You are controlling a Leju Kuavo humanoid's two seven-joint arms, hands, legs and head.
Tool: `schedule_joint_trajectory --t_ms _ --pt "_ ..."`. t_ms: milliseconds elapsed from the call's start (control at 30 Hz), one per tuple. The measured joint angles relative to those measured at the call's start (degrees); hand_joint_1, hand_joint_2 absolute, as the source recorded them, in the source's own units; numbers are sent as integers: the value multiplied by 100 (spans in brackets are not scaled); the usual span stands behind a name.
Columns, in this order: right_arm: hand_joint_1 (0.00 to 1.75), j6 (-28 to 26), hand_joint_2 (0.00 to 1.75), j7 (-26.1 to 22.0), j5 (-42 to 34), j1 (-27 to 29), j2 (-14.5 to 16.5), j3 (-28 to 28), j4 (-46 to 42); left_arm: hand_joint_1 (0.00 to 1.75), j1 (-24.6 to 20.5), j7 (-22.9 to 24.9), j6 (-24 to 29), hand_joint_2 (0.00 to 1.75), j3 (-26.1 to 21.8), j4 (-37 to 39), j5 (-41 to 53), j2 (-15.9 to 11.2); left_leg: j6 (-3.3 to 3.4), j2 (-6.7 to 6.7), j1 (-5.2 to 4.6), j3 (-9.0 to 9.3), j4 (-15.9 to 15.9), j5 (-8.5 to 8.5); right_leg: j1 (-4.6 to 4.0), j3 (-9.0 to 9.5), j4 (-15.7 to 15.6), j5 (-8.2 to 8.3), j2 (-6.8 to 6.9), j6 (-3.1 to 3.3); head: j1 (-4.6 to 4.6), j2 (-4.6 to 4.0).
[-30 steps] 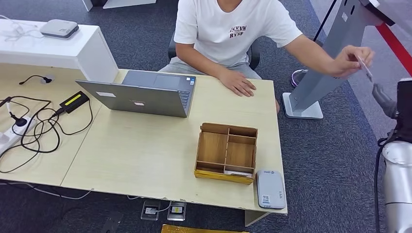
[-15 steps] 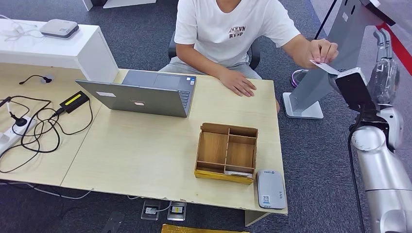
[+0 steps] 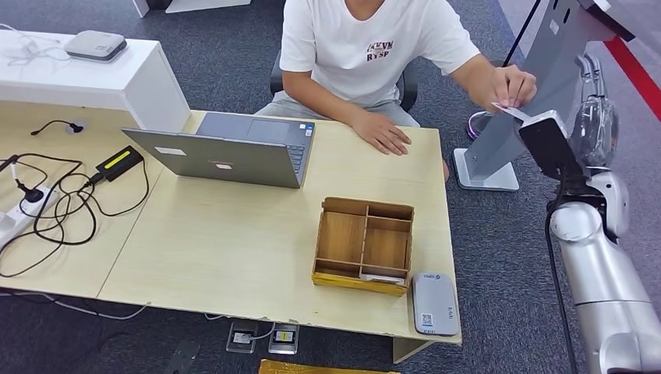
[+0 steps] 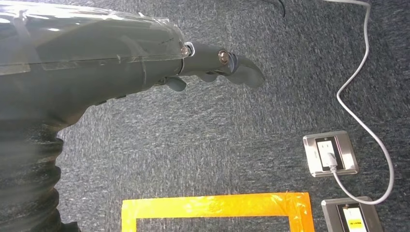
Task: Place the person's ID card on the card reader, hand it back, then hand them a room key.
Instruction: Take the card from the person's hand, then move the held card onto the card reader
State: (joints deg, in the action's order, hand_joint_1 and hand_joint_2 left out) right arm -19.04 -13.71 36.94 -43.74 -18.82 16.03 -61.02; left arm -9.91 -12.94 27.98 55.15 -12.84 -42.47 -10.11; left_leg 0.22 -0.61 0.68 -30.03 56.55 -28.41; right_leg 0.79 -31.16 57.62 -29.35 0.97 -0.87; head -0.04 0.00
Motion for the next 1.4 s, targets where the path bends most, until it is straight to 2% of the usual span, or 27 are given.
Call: schedule_joint_trajectory --t_ms 867,1400 --pt "175 309 175 109 -118 -92 126 8 97 0 3 -1 -41 175 0 7 -29 22 -1 1 0 -1 0 0 0 -5 0 0 -1 0 1 0" --pt "175 778 175 582 -139 921 -60 -25 -405 0 19 131 39 175 -2 61 -118 26 -1 2 0 0 1 0 -1 -7 -1 0 -4 0 1 0"
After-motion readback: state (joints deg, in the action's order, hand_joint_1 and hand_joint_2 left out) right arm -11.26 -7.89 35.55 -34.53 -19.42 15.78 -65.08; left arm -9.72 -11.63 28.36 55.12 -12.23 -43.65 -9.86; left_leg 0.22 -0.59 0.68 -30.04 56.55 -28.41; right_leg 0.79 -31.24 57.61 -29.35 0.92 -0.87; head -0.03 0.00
